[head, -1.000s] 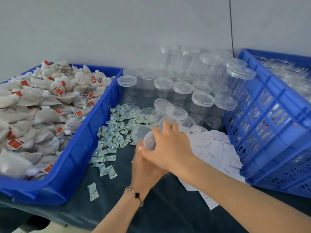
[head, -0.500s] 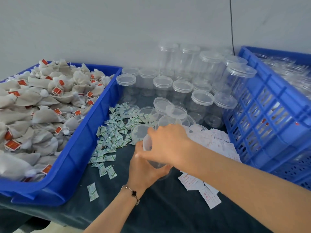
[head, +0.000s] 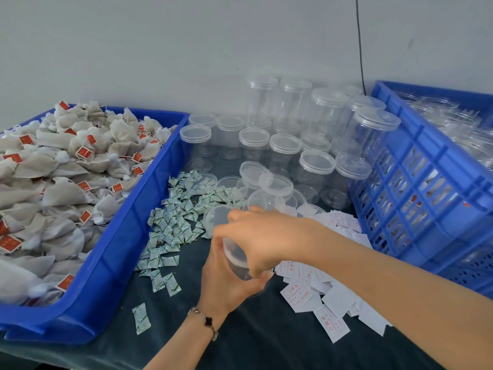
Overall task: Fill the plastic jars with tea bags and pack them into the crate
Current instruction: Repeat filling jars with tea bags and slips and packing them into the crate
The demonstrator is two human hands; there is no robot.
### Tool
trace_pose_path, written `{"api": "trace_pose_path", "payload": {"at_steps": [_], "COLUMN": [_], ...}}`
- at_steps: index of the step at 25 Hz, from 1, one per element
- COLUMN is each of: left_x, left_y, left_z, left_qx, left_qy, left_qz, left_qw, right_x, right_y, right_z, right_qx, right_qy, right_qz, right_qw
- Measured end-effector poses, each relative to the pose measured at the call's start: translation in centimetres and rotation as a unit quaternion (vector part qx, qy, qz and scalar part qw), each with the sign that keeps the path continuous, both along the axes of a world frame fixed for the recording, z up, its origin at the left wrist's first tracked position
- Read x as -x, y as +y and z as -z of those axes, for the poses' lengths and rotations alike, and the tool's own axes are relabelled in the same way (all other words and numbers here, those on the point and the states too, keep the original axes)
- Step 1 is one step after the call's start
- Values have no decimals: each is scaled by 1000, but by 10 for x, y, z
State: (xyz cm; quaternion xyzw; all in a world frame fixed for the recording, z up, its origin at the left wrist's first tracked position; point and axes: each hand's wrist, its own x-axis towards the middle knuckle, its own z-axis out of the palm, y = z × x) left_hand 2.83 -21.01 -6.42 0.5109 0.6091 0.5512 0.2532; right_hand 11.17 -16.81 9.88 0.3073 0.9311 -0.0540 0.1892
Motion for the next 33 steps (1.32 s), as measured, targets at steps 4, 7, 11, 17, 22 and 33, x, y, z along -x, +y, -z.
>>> {"api": "trace_pose_path", "payload": {"at_steps": [4,7,11,17,22,33], "left_x": [0,0,1,9,48,93], "left_y": [0,0,-1,-2,9,49], "left_z": [5,7,5,-7,-39,-39], "left_qx": [-10,-30,-33,-46,-94,-3], "left_qy": [8,13,13,-8,4,8], "left_qz": [6,12,24,-19,-163,-251], "left_qw": [1000,999,999,999,982,968], "right_x": [-9,-27,-55,-60,6,201], "right_y": [16,53,83,78,78,99], "right_z": [-15,-23,27,66,30,-6], "right_qx": [-26,-47,93,105,32,-11], "right_qy": [150,324,429,410,409,317], "right_qz": [-25,131,341,334,214,0], "right_qw": [988,936,831,843,887,948]}}
